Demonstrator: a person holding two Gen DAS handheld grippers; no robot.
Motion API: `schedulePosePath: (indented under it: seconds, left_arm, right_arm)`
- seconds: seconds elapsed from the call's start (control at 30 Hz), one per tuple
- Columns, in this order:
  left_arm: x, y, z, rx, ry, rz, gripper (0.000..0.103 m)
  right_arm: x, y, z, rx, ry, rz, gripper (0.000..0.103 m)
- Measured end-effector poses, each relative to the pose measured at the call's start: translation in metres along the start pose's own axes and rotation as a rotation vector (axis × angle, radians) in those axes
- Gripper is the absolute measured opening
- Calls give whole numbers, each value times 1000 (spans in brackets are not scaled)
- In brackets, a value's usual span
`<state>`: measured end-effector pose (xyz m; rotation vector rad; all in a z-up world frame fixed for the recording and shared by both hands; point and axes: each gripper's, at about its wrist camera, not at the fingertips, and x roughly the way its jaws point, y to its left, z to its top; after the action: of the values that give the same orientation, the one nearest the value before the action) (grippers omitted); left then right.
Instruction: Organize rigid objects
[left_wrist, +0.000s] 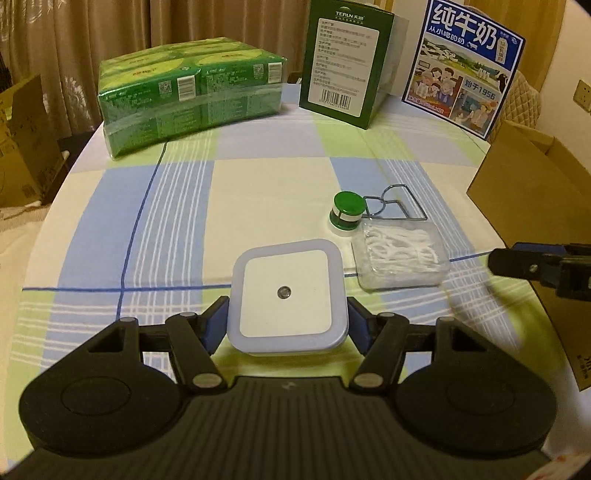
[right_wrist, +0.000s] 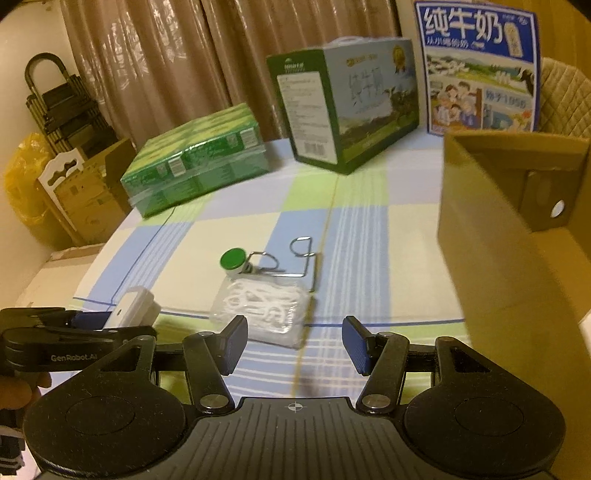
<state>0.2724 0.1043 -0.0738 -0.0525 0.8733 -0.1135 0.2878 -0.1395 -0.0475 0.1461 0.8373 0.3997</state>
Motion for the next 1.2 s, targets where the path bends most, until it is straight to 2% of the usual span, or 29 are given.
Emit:
schedulePosePath:
  seconds: [0.03,0.17,0.37,0.83,1.07,1.2]
  left_arm:
    - [0,0,1,2,-2,-4,61]
    - [2,-1,3,10,-7,-1,61]
    - [3,1,3,3,-7,-3,61]
    - [-1,19,9,-30,-26,25,61]
    - [0,26,10,-38,-32,40,61]
    - [1,28,11,-47,-33,39,61]
  right_arm:
    - [4,2,0,3,5,5,55]
    - [16,9,1,16,7,8,71]
    - [34,15,2,31,25,-6,74]
    - [55,35,4,-33,20,-32,75]
    - [66,40,2,-56,22,-71,83]
    - [72,40,1,-48,25,-86,84]
